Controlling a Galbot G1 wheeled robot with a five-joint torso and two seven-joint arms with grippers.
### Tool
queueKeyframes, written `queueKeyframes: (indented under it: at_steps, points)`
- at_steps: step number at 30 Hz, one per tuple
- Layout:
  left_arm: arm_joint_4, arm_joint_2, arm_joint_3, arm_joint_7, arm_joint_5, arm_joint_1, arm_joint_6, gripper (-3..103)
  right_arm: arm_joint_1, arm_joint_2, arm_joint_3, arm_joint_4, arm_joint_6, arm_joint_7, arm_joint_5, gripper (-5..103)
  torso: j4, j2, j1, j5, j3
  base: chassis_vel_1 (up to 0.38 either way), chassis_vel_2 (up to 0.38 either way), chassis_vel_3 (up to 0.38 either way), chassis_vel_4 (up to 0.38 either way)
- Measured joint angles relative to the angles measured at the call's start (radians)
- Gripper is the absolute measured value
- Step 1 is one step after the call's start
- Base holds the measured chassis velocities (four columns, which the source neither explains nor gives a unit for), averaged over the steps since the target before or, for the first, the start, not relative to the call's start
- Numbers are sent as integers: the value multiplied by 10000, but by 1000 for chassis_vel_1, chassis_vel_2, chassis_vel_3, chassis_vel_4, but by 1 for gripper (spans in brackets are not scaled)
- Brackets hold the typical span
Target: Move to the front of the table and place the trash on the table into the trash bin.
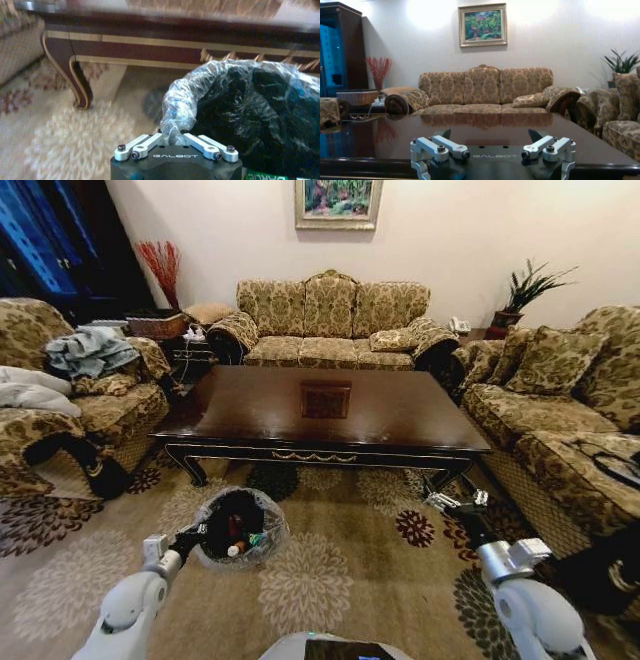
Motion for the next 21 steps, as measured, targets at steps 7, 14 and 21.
queueKeyframes:
  at_steps: [7,14,21]
  points:
    - [1665,421,449,183,288,-955,-35,2,51,128,-47,-220,61,21,-237,100,-4,-293,-116,1,-173,0,0,0,0]
    - [3579,816,536,1046,361,-1411,-1116,2,-274,255,40,-309,282,75,-408,100,-2,-587,-237,-2,-349,0,0,0,0]
    - [4283,852,324,1244,63,-1609,-1790,2,-424,255,107,-39,-182,399,-403,100,-3,-904,-364,5,-542,0,0,0,0]
